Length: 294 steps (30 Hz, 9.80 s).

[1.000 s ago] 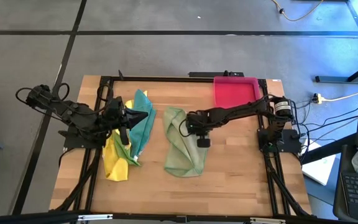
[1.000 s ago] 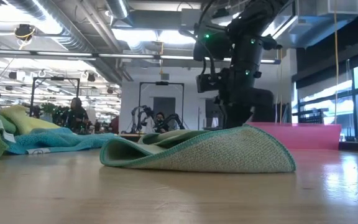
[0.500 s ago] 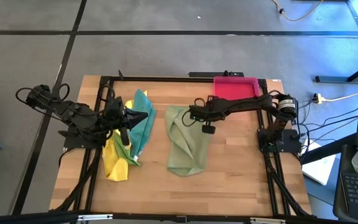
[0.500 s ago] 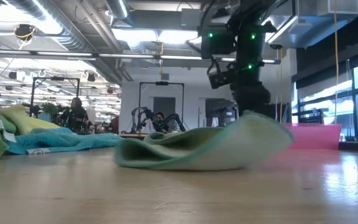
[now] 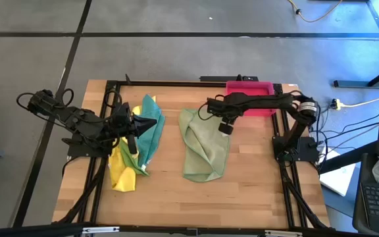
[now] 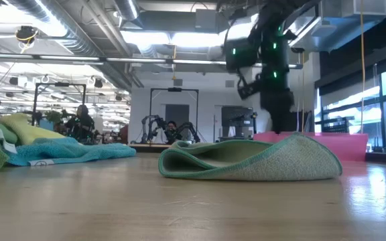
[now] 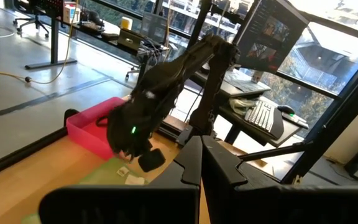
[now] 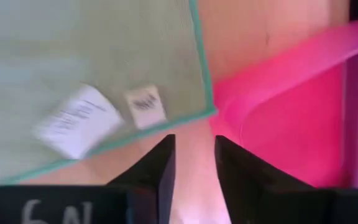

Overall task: Fold microfiber towels
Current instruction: Fold the light green towel

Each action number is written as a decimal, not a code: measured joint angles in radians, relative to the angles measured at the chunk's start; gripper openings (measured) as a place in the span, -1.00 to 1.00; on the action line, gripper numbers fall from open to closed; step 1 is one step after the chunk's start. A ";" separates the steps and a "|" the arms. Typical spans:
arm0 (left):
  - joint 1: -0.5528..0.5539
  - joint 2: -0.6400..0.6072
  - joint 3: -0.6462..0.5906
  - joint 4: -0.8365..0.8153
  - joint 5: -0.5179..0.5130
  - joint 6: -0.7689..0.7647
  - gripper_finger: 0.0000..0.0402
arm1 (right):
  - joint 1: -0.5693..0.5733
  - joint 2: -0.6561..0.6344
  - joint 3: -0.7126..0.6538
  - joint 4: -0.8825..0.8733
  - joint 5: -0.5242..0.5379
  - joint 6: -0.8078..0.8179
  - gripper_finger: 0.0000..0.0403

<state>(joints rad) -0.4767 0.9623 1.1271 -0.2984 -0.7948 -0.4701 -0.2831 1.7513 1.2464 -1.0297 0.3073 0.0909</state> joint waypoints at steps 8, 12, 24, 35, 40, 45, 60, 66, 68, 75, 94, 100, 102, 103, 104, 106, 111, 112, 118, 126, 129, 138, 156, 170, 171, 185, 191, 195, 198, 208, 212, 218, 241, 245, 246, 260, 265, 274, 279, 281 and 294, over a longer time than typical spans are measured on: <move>0.000 0.000 0.000 -0.009 0.004 0.025 -1.00 | 0.014 -0.178 0.005 0.175 -0.551 0.167 -0.30; 0.003 0.000 0.000 -0.008 0.004 0.081 -1.00 | 0.077 -0.199 -0.035 0.179 -0.636 0.318 -0.30; 0.081 0.020 0.001 -0.009 0.165 0.134 -1.00 | 0.427 -0.199 -0.234 0.396 -0.460 0.626 -0.34; 0.126 0.100 0.001 -0.007 0.386 0.123 -1.00 | 0.522 -0.139 -0.385 0.555 -0.352 0.794 -0.42; 0.139 0.140 0.001 -0.008 0.340 0.024 -1.00 | 0.522 -0.075 -0.410 0.697 -0.350 0.806 -0.42; 0.141 0.185 0.001 -0.002 0.353 -0.106 -1.00 | 0.528 -0.023 -0.403 0.745 -0.404 0.767 -0.42; 0.090 0.244 0.000 0.015 0.385 -0.278 -1.00 | 0.726 -0.026 -0.397 0.459 -0.468 0.680 -0.42; 0.090 0.243 0.000 0.063 0.378 -0.283 -1.00 | 0.727 -0.061 -0.398 0.400 -0.469 0.713 -0.42; 0.090 0.244 0.000 0.075 0.378 -0.282 -1.00 | 0.729 -0.098 -0.387 0.353 -0.435 0.717 -0.42; 0.115 0.336 0.000 0.252 0.460 -0.174 -1.00 | 0.727 -0.311 -0.327 0.274 -0.288 0.717 -0.42; 0.295 0.759 0.382 -0.256 0.766 0.709 -0.59 | 0.761 -0.746 -0.317 0.144 -0.107 1.082 -0.42; 0.378 0.867 0.404 -0.278 0.921 0.970 -0.27 | 0.765 -0.763 -0.316 0.150 -0.065 1.085 -0.42; 0.388 0.900 0.403 -0.319 0.945 1.050 -0.21 | 0.765 -0.760 -0.316 0.150 -0.064 1.085 -0.42; 0.391 0.914 0.403 -0.344 0.942 1.094 -0.20 | 0.765 -0.758 -0.316 0.149 -0.059 1.084 -0.42; 0.392 0.927 0.403 -0.364 0.929 1.138 -0.19 | 0.765 -0.756 -0.316 0.149 -0.044 1.084 -0.42; 0.392 0.956 0.403 -0.381 0.905 1.218 -0.18 | 0.765 -0.755 -0.316 0.148 -0.013 1.084 -0.42; 0.391 1.021 0.403 -0.380 0.900 1.268 -0.18 | 0.765 -0.756 -0.316 0.148 0.056 1.084 -0.42; 0.390 1.037 0.402 -0.382 0.884 1.269 -0.18 | 0.765 -0.756 -0.316 0.148 0.058 1.084 -0.42; 0.382 1.083 0.403 -0.335 0.785 1.292 -0.18 | 0.765 -0.756 -0.316 0.149 0.058 1.091 -0.42; 0.383 1.126 0.405 -0.303 0.776 1.288 -0.18 | 0.765 -0.756 -0.316 0.139 0.058 1.104 -0.42; 0.377 1.137 0.402 -0.303 0.750 1.262 -0.18 | 0.765 -0.756 -0.318 0.140 0.059 1.106 -0.42; 0.369 1.143 0.402 -0.297 0.697 1.181 -0.45 | 0.765 -0.726 -0.365 0.138 0.066 1.123 -0.42; 0.321 1.123 0.402 -0.439 0.693 1.022 -1.00 | 0.752 -0.630 -0.665 0.510 -0.029 1.233 -0.42; 0.317 1.064 0.402 -0.687 0.654 0.969 -1.00 | 0.744 -0.484 -0.778 0.750 -0.092 1.318 -0.42; 0.320 1.064 0.401 -0.697 0.654 0.969 -1.00 | 0.744 -0.477 -0.779 0.748 -0.101 1.317 -0.42; 0.335 1.065 0.321 -0.777 0.713 0.977 -1.00 | 0.745 -0.408 -0.774 0.783 -0.220 1.315 -0.42; 0.325 1.065 0.319 -0.785 0.774 0.960 -1.00 | 0.745 -0.409 -0.773 0.787 -0.240 1.315 -0.42; 0.325 1.065 0.319 -0.777 0.793 0.917 -1.00 | 0.746 -0.418 -0.759 0.776 -0.264 1.308 -0.42; 0.333 1.065 0.320 -0.767 0.775 0.914 -0.98 | 0.746 -0.431 -0.732 0.776 -0.261 1.257 -0.42; 0.348 1.054 0.405 -0.784 0.756 0.843 -0.93 | 0.650 -0.457 -0.621 0.685 -0.042 1.055 -0.42; 0.365 1.033 0.412 -0.805 0.739 0.833 -0.95 | 0.566 -0.457 -0.630 0.658 -0.064 1.041 -0.42; 0.396 1.015 0.411 -0.865 0.793 0.748 -0.95 | 0.446 -0.457 -0.630 0.649 -0.085 0.912 -0.42; 0.415 1.017 0.411 -0.759 0.873 0.682 -0.81 | 0.155 -0.233 -0.552 0.880 -0.373 0.765 -0.28; 0.441 1.012 0.411 -0.765 0.909 0.681 -0.66 | 0.155 -0.233 -0.539 0.883 -0.365 0.749 -0.28; 0.449 1.012 0.411 -0.773 0.917 0.681 -0.61 | 0.155 -0.233 -0.537 0.882 -0.364 0.725 -0.28; 0.494 0.894 0.410 -0.957 0.796 0.234 -0.18 | 0.115 -0.228 -0.533 0.944 -0.402 0.419 -0.29; 0.464 0.739 0.412 -0.928 0.681 0.026 -0.18 | 0.066 -0.189 -0.512 0.954 -0.452 0.345 -0.30; 0.395 0.560 0.411 -0.828 0.533 -0.144 -0.19 | 0.057 -0.023 -0.366 0.934 -0.513 0.204 -0.30; 0.354 0.521 0.412 -0.820 0.496 -0.184 -0.19 | 0.057 0.076 -0.234 0.862 -0.512 0.109 -0.30; 0.337 0.512 0.411 -0.823 0.490 -0.186 -0.19 | 0.057 0.113 -0.194 0.812 -0.513 0.075 -0.30; 0.277 0.472 0.411 -0.824 0.392 -0.261 -0.19 | 0.026 0.205 -0.093 0.701 -0.399 0.009 -0.30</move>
<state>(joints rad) -0.1998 1.4342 1.5383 -1.1228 -0.4024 -0.7311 -0.2568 1.9563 1.1535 -0.3286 -0.0917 0.0995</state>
